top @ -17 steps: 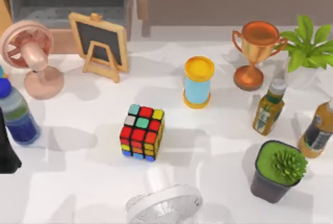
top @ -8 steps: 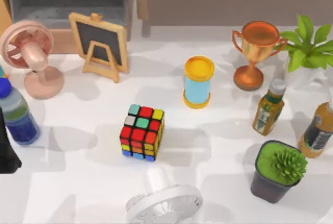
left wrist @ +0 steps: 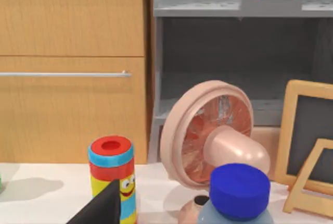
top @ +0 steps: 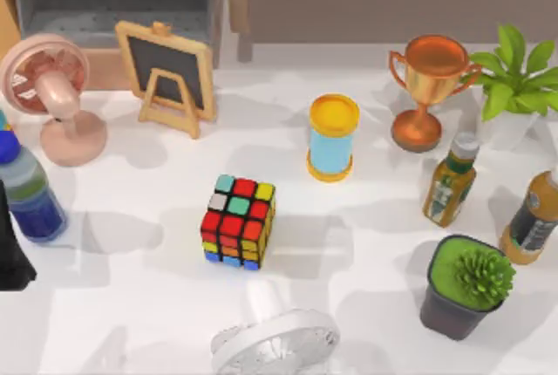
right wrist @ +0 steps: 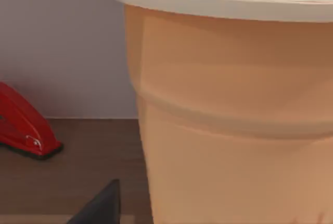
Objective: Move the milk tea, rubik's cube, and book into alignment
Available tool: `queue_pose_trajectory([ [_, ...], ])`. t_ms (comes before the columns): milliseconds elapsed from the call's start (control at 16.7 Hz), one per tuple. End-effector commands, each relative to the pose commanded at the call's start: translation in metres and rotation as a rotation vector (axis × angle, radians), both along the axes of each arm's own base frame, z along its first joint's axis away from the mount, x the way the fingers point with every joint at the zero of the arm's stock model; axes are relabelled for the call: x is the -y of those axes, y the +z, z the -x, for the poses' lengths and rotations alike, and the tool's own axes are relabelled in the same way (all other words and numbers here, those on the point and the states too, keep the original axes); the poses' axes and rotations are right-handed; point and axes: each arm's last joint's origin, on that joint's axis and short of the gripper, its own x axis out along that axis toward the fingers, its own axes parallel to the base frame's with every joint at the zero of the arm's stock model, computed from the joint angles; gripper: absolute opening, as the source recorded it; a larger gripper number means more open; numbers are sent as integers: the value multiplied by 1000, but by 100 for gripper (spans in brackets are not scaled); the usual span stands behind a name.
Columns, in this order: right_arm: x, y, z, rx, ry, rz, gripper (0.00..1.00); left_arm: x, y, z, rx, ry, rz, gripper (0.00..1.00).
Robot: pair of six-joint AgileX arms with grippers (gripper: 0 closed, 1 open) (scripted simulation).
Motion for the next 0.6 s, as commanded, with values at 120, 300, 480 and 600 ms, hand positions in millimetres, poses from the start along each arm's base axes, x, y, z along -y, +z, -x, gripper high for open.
queue_pose_trajectory([
  [120,0,0,-18,1,1,0,100,0,0,0,0,0,0,100],
  [300,-1,0,-41,1,3,0,100,0,0,0,0,0,0,100],
  [480,-1,0,-49,0,1,0,100,0,0,0,0,0,0,100],
  [600,-1,0,-49,0,1,0,100,0,0,0,0,0,0,100],
])
